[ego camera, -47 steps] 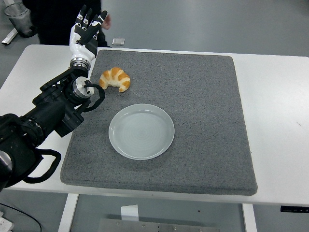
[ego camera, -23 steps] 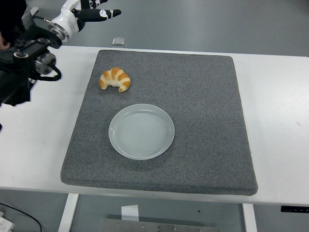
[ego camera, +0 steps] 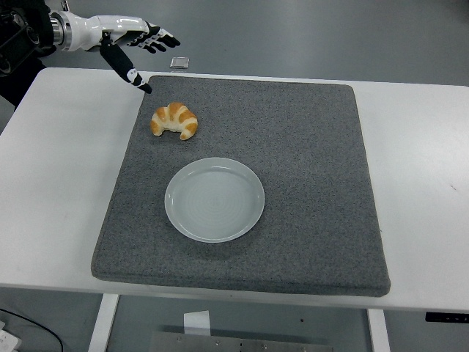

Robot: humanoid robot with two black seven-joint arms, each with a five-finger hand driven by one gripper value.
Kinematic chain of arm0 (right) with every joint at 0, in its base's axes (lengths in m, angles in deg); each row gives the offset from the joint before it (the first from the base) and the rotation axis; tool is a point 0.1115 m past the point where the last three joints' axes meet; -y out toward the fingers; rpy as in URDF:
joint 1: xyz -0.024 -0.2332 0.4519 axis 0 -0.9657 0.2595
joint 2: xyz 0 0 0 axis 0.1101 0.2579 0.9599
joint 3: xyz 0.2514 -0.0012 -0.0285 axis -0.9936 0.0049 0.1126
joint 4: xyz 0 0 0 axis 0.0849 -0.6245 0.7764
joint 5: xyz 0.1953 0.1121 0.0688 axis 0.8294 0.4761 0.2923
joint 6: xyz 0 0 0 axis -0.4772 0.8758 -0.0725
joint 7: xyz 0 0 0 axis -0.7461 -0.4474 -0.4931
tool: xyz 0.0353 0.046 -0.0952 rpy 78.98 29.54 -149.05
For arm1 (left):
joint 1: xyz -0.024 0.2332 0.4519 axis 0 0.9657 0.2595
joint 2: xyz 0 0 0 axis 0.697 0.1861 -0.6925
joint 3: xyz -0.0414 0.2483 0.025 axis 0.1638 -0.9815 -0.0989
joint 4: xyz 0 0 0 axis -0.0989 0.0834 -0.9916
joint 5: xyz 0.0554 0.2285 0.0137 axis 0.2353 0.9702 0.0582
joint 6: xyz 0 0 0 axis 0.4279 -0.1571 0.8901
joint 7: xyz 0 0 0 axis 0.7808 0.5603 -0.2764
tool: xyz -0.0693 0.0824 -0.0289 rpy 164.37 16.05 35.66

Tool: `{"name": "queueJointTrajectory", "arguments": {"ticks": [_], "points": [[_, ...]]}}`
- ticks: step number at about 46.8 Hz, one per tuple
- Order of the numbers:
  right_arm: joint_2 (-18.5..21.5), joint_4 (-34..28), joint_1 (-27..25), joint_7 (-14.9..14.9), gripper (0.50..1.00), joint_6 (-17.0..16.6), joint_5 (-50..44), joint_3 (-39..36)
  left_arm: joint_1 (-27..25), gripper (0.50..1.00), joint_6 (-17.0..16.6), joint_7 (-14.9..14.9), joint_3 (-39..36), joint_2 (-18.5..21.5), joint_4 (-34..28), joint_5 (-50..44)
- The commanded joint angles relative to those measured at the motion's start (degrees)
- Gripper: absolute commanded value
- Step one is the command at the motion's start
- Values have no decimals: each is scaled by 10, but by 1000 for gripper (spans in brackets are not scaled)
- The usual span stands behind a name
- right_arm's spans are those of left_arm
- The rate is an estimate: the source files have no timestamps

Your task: Place the bread on the plate

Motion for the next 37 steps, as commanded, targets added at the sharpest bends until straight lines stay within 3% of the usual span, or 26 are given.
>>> {"name": "queueJointTrajectory", "arguments": {"ticks": [1, 9, 23, 29, 37], "points": [[0, 1, 0, 0, 932, 0, 0, 0, 2, 986, -15, 0, 0, -2, -4, 70], [0, 1, 0, 0, 932, 0, 1, 0, 1, 979, -101, 0, -3, -10, -18, 101], [0, 1, 0, 0, 932, 0, 1, 0, 8, 992, -122, 0, -20, -81, -6, 123], [0, 0, 0, 0, 932, 0, 0, 0, 13, 994, -146, 0, -46, -92, 0, 129], [0, 1, -1, 0, 932, 0, 1, 1, 15, 994, -149, 0, -67, -95, 18, 130]]}}
